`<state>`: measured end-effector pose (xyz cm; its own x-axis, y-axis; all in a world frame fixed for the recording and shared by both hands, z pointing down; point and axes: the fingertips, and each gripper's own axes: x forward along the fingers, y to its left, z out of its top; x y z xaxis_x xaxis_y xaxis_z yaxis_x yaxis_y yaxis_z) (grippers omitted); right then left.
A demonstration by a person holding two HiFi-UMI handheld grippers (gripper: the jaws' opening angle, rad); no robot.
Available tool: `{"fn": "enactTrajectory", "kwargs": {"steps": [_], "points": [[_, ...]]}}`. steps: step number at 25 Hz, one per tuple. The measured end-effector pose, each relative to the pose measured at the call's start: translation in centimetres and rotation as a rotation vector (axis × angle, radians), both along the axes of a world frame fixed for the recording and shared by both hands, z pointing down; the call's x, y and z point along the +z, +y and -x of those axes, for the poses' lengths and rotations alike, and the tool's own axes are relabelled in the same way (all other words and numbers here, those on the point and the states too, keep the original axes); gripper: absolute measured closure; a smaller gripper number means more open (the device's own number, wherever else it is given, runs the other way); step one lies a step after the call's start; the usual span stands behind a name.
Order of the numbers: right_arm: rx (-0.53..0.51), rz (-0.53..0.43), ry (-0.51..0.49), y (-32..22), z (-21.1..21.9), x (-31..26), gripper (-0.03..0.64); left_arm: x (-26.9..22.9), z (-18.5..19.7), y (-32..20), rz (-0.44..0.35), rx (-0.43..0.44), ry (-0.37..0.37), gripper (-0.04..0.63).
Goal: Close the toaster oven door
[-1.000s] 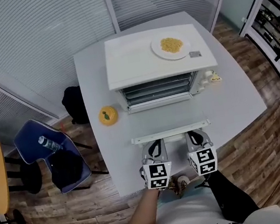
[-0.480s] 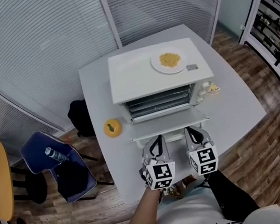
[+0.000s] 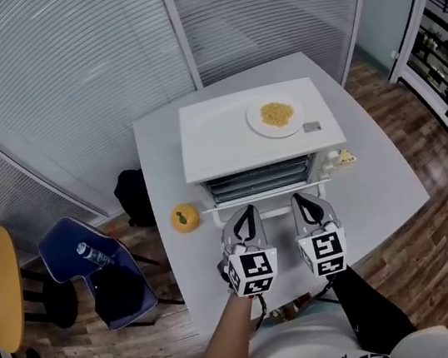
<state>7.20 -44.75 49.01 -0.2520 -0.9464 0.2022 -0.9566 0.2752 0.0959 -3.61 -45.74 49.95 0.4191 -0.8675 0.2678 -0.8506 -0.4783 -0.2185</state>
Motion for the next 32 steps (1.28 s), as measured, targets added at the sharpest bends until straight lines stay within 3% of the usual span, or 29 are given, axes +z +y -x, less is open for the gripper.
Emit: {"fn": "enactTrajectory", "kwargs": {"steps": [2, 9, 13, 20, 24, 32], "points": [[-0.006, 0.000, 0.002, -1.1, 0.0, -0.6, 0.615, -0.6, 0.0, -1.1, 0.002, -0.007, 0.006, 0.541], [-0.021, 0.018, -0.023, -5.9, -0.3, -2.4, 0.615, -2.4, 1.0, -5.9, 0.038, -0.048, 0.129, 0.541], [-0.017, 0.013, 0.022, -6.9, 0.0, -2.7, 0.615, -2.6, 1.1, -7.1, 0.061, -0.061, 0.120, 0.541], [-0.042, 0.000, 0.049, -7.0, 0.3, -2.7, 0.615, -2.6, 0.4, -7.1, 0.053, -0.047, 0.113, 0.540], [-0.055, -0.082, 0.103, -5.9, 0.5, -4.0, 0.615, -3.3, 1.0, -5.9, 0.027, -0.048, 0.131, 0.540], [0.010, -0.165, 0.035, -1.7, -1.0, -7.3, 0.615, -6.6, 2.4, -2.0, -0.041, -0.010, 0.166, 0.540]]}}
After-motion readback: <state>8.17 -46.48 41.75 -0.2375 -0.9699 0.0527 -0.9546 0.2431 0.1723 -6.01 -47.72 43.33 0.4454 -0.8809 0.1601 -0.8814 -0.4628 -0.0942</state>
